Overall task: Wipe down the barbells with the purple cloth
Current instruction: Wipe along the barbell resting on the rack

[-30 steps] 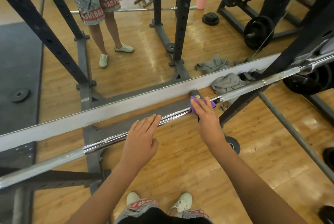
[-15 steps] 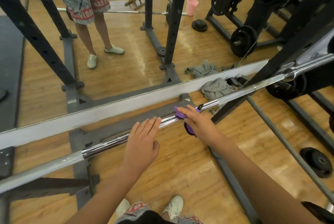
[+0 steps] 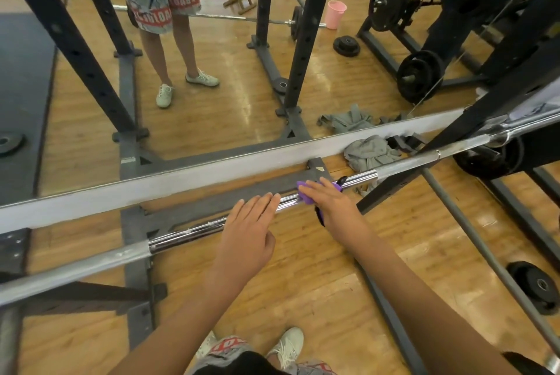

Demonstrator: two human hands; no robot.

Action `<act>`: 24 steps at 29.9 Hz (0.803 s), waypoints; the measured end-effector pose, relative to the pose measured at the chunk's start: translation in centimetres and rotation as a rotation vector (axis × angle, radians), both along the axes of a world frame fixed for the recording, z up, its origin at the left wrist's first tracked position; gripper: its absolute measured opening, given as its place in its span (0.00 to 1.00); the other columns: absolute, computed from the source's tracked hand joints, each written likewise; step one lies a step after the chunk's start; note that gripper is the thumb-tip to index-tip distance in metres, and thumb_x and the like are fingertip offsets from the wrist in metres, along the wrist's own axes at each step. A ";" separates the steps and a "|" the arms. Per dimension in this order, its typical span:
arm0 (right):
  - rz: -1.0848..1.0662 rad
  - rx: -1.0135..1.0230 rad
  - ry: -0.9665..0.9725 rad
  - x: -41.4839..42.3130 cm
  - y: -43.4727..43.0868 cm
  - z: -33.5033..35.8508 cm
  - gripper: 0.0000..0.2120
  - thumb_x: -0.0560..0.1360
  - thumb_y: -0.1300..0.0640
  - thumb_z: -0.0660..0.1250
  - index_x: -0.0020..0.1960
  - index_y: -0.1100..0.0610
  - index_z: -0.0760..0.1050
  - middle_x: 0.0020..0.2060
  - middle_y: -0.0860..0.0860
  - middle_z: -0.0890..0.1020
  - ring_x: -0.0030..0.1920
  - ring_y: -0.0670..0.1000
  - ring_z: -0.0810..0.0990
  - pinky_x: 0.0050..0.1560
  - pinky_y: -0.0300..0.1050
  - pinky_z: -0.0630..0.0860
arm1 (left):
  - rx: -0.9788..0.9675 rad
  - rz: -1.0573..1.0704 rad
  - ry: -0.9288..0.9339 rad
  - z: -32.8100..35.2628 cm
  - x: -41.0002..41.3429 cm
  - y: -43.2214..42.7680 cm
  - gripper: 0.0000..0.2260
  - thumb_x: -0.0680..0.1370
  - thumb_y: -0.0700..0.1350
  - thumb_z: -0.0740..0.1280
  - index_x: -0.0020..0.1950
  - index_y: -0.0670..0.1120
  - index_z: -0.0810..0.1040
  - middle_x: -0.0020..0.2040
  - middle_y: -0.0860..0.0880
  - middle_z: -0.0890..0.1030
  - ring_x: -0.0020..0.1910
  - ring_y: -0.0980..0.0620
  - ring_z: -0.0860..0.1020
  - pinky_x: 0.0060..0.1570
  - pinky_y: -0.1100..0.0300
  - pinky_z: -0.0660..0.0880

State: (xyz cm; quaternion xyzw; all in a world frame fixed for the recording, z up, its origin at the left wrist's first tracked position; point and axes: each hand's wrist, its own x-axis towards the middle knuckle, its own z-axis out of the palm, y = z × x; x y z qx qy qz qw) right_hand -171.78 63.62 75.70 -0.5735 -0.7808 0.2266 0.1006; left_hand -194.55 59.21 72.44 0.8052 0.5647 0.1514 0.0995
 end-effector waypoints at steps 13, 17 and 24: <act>-0.007 0.015 0.043 0.5 0.5 -0.4 0.33 0.78 0.75 0.59 0.76 0.48 0.69 0.75 0.46 0.70 0.79 0.52 0.60 0.71 0.68 0.66 | 0.014 0.029 0.029 -0.1 0.3 0.0 0.34 0.72 0.43 0.68 0.78 0.49 0.66 0.73 0.51 0.72 0.71 0.49 0.70 0.74 0.50 0.59; -0.108 0.026 0.013 1.8 1.0 -0.4 0.35 0.77 0.76 0.60 0.76 0.46 0.69 0.75 0.45 0.71 0.79 0.51 0.60 0.74 0.60 0.65 | 0.016 0.036 0.018 0.0 0.3 0.0 0.34 0.71 0.43 0.67 0.78 0.49 0.67 0.72 0.52 0.73 0.71 0.50 0.70 0.73 0.50 0.61; 0.026 0.062 0.021 -2.9 -1.0 -0.7 0.33 0.79 0.73 0.59 0.78 0.47 0.66 0.77 0.45 0.67 0.80 0.50 0.56 0.74 0.53 0.64 | 0.010 0.070 -0.005 0.2 0.8 0.1 0.34 0.69 0.42 0.69 0.76 0.50 0.70 0.71 0.53 0.75 0.70 0.50 0.71 0.71 0.49 0.66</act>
